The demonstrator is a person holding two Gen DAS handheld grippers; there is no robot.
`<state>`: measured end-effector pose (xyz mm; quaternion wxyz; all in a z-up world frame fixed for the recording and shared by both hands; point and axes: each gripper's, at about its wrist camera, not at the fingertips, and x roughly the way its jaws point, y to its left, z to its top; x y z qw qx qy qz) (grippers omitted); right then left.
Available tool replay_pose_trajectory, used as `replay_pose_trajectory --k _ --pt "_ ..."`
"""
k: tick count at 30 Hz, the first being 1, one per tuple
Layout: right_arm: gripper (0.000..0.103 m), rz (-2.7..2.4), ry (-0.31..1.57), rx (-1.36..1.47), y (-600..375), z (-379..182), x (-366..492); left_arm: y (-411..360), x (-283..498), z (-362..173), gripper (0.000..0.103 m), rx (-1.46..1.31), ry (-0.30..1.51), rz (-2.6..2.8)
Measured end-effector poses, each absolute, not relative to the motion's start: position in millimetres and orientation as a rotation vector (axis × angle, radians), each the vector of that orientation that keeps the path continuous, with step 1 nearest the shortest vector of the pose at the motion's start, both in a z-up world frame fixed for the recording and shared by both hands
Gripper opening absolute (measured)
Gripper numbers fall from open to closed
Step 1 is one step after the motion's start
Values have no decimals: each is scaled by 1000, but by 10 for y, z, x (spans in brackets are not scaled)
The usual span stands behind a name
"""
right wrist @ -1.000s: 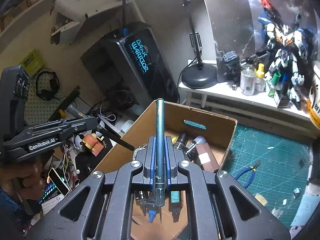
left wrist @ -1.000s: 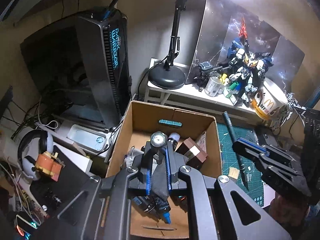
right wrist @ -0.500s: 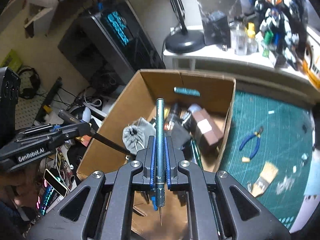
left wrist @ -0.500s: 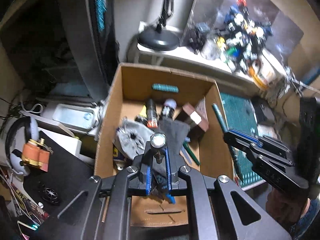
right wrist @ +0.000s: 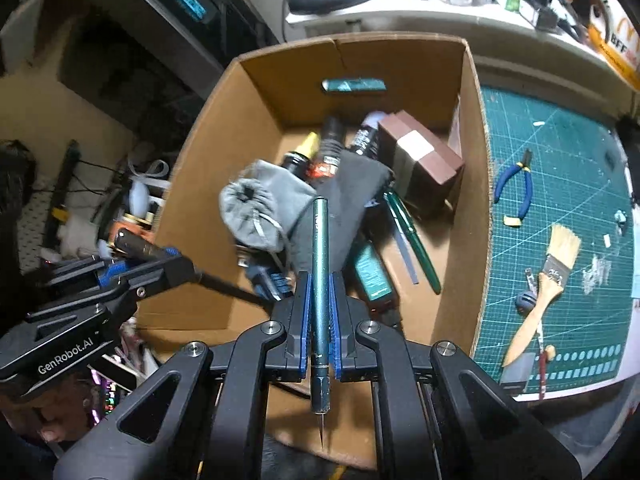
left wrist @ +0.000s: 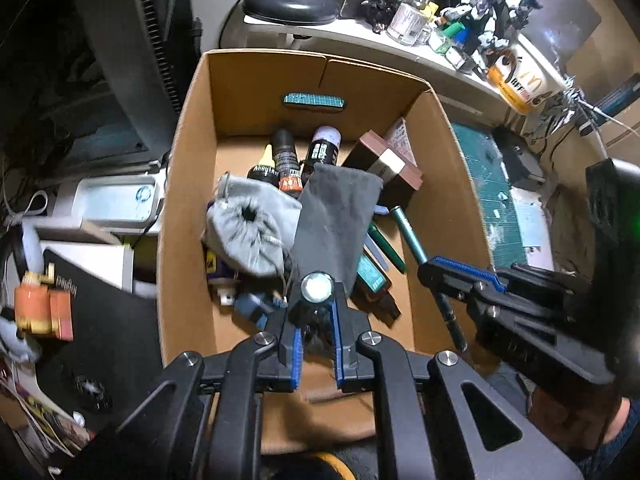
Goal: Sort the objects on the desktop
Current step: 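Open the right tool to drop the teal knife while the left tool releases its tool, then move both empty tools back over the cutting mat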
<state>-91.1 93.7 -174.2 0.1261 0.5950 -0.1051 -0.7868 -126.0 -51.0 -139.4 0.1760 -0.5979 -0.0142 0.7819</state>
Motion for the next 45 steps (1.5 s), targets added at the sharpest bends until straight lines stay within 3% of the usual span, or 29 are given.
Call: replay_pose_trajectory --k 10,33,37,41,43,45 --pt "8 -2266 -267 1837 870 -2043 -1191 -233 -1705 -1697 12 -1729 -15 2185" --pt "11 -2344 -259 1805 1018 -1927 -1388 -156 -1986 -1949 13 -1751 -37 2242" --pt "15 -2387 -255 1758 1080 -1801 -1339 -188 -1947 -1831 34 -1705 -54 2268" --pt "15 -2431 -263 1719 1167 -1672 -1254 -251 -1908 -1730 47 -1687 -70 2296" --pt "16 -2453 -268 1699 1212 -1606 -1209 -283 -1896 -1677 65 -1683 -77 2322" --pt "16 -2482 -276 1679 1263 -1537 -1147 -310 -1871 -1608 75 -1648 -99 2335"
